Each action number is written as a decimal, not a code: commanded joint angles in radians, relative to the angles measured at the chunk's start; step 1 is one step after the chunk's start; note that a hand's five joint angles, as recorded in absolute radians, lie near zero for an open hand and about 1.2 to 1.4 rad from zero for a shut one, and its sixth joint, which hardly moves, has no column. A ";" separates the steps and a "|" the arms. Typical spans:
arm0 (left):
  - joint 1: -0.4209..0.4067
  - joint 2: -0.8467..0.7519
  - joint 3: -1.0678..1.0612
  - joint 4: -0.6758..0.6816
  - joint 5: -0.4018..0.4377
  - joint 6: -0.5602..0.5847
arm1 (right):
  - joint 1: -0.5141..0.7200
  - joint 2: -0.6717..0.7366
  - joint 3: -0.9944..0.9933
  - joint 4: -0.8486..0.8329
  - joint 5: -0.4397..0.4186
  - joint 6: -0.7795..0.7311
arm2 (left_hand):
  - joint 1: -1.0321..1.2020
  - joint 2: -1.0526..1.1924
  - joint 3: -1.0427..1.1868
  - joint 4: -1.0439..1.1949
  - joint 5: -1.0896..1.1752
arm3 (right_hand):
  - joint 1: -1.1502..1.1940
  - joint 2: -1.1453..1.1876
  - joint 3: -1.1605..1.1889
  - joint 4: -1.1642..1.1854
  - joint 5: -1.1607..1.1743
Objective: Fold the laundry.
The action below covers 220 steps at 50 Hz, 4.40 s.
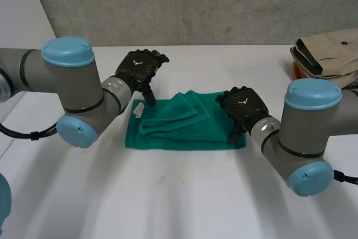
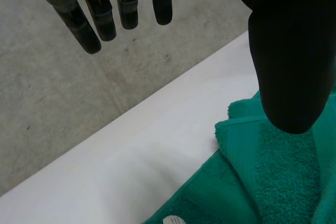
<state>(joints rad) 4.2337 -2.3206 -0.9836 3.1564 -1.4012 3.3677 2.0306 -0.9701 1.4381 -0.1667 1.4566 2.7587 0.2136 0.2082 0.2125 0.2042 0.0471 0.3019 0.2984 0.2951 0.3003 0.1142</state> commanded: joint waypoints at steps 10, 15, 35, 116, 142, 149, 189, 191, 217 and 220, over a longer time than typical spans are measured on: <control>-0.018 0.033 -0.017 -0.052 0.016 0.030 | -0.038 0.045 -0.002 0.036 -0.022 0.214 | -0.039 -0.034 -0.038 -0.030 -0.047 | 0.292 0.296 0.299 0.294 0.306; -0.027 0.040 -0.017 -0.058 0.019 0.021 | -0.038 0.068 -0.011 0.032 -0.019 0.207 | -0.039 -0.034 -0.038 -0.030 -0.047 | 0.351 0.354 0.358 0.353 0.364; -0.129 0.020 0.019 -0.223 0.024 -0.008 | -0.105 -0.153 0.223 0.032 -0.008 0.075 | -0.039 -0.034 -0.038 -0.030 -0.047 | 1.094 1.098 1.101 1.096 1.108; -0.353 -0.236 0.364 -0.228 -0.320 0.242 | -0.260 -0.325 0.449 0.004 -0.236 -0.076 | -0.039 -0.034 -0.038 -0.030 -0.047 | 1.094 1.098 1.101 1.096 1.108; -0.282 -0.430 0.621 -0.308 -0.425 0.289 | -0.267 -0.322 0.450 -0.001 -0.234 -0.082 | -0.039 -0.034 -0.038 -0.030 -0.047 | 1.094 1.098 1.101 1.096 1.108; -0.172 -0.473 0.697 -0.321 -0.631 0.432 | -0.276 -0.320 0.450 -0.004 -0.234 -0.096 | -0.039 -0.034 -0.038 -0.030 -0.047 | 1.094 1.098 1.101 1.096 1.108; -0.434 -0.287 0.426 -0.351 -0.220 0.111 | -0.299 -0.311 0.475 -0.019 -0.202 -0.175 | -0.039 -0.034 -0.038 -0.030 -0.047 | 1.094 1.098 1.101 1.096 1.108; -0.432 -0.307 0.450 -0.363 -0.229 0.119 | -0.300 -0.312 0.478 -0.019 -0.202 -0.175 | -0.039 -0.034 -0.038 -0.030 -0.047 | 1.094 1.098 1.101 1.096 1.108; -0.219 -0.294 0.407 -0.346 -0.569 0.343 | -0.372 -0.326 0.490 -0.020 -0.209 -0.224 | -0.039 -0.034 -0.038 -0.030 -0.047 | 1.094 1.098 1.101 1.096 1.108; -0.219 -0.214 0.305 -0.311 -0.523 0.308 | -0.382 -0.328 0.489 -0.016 -0.205 -0.249 | -0.039 -0.034 -0.038 -0.030 -0.047 | 1.094 1.098 1.101 1.096 1.108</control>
<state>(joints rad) 4.0175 -2.6914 -0.4558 2.8092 -2.0495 3.7475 1.6717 -1.2974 1.9296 -0.1855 1.2482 2.5517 0.2136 0.2075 0.2125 0.2041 0.0471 1.1079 1.1712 1.1870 1.1973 1.0135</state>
